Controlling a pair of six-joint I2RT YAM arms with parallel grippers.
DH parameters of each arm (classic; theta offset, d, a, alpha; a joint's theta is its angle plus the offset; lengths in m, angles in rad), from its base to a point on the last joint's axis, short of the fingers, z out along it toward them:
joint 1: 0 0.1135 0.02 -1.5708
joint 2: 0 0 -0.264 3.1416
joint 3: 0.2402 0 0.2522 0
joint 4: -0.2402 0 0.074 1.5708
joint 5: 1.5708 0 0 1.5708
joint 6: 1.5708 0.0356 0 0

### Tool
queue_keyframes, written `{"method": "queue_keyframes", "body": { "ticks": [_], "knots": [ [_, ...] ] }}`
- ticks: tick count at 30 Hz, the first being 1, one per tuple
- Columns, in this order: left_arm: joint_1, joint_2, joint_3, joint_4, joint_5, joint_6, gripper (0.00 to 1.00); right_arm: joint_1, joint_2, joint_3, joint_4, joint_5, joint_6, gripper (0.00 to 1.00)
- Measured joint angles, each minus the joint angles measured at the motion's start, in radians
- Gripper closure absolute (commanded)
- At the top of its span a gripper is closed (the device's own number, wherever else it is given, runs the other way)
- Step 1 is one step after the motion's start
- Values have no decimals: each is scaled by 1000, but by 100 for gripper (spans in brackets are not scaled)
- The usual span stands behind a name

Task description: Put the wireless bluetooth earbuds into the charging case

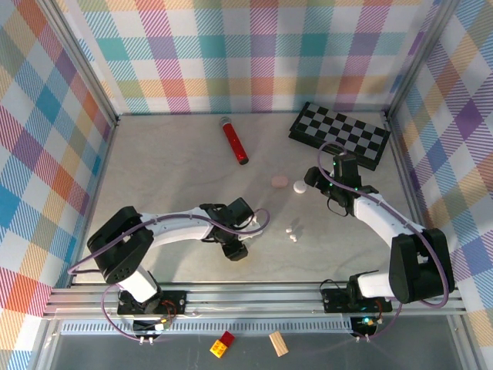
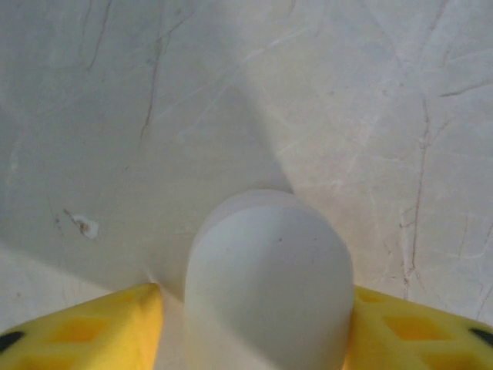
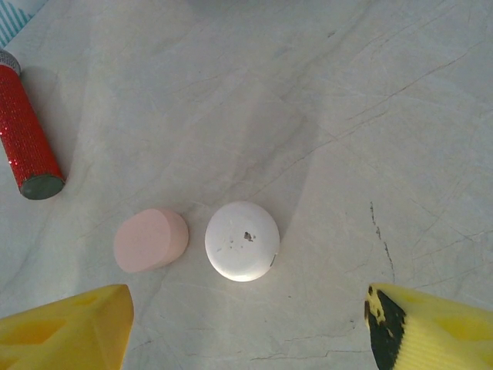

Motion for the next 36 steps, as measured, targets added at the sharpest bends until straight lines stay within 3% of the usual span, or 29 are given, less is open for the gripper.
{"method": "queue_keyframes", "body": {
  "ticks": [4,15,23,29,36],
  "knots": [
    [0,0,3,0,0,17,64,0,-2,0,-10,1,-4,22],
    [0,-23,0,27,1,29,64,0,-101,-10,-51,-58,-27,23],
    [9,-134,-26,237,26,57,64,-5,-243,-31,-97,-387,-44,25],
    [10,-200,-81,436,52,87,64,10,-246,-33,-138,-657,-52,26],
    [10,-253,-100,559,71,103,64,122,-224,-46,-154,-769,-48,27]
  ]
}}
